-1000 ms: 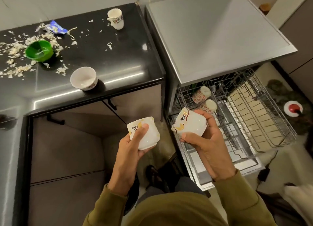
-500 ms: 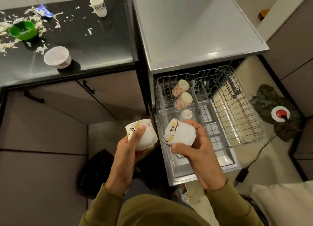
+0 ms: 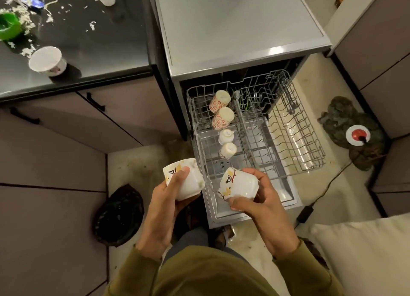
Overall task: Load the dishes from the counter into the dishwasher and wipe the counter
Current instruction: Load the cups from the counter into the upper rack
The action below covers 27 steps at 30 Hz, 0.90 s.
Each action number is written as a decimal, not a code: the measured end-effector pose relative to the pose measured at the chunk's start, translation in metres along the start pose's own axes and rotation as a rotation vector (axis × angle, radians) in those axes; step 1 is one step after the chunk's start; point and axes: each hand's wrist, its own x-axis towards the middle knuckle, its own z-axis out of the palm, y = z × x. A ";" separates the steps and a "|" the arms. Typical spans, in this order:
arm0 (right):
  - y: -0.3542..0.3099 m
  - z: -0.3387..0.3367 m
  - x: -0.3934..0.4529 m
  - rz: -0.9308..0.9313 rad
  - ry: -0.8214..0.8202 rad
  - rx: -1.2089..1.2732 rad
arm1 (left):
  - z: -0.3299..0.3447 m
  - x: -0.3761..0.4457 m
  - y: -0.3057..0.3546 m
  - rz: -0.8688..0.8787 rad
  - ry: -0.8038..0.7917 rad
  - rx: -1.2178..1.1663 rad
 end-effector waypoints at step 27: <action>-0.058 -0.014 0.081 -0.138 0.051 -0.028 | 0.041 0.066 0.021 -0.017 0.007 0.036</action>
